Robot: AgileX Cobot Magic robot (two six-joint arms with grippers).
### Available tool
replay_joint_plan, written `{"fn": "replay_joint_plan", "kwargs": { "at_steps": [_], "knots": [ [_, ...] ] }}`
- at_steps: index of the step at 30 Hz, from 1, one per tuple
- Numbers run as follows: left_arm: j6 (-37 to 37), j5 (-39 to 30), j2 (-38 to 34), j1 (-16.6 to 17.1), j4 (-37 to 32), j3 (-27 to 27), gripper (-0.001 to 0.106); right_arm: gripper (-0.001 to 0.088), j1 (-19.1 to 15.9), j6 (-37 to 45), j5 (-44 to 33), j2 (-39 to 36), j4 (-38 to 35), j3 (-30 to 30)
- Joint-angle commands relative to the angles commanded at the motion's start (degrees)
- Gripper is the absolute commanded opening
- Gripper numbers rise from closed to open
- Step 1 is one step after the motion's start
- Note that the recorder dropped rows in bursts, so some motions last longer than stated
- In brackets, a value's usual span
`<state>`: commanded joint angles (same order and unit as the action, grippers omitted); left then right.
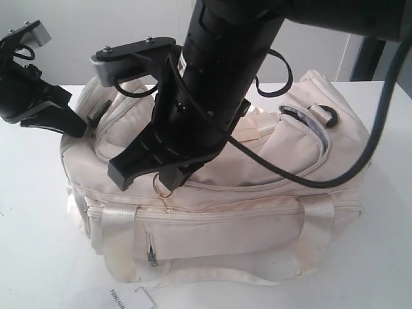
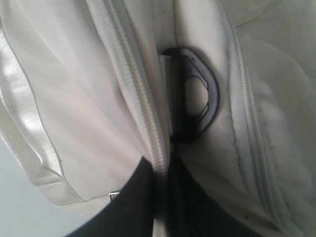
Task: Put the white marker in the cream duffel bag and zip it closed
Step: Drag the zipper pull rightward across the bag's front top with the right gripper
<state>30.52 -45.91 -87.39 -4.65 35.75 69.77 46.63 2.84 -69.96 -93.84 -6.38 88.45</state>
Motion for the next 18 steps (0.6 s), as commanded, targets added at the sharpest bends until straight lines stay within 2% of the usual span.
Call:
{"fn": "replay_joint_plan", "kwargs": {
  "at_steps": [12, 14, 18],
  "knots": [
    [-0.1, 0.5, 0.0, 0.0, -0.5, 0.0, 0.0, 0.0, -4.4, 0.9, 0.0, 2.1, -0.2, -0.1],
    [-0.1, 0.5, 0.0, 0.0, -1.2, 0.0, 0.0, 0.0, -4.9, 1.0, 0.0, 3.5, 0.2, -1.1],
    [-1.2, 0.5, 0.0, 0.0, -3.0, 0.0, 0.0, 0.0, -7.4, 1.3, 0.0, 7.3, 0.9, -6.5]
  ]
}}
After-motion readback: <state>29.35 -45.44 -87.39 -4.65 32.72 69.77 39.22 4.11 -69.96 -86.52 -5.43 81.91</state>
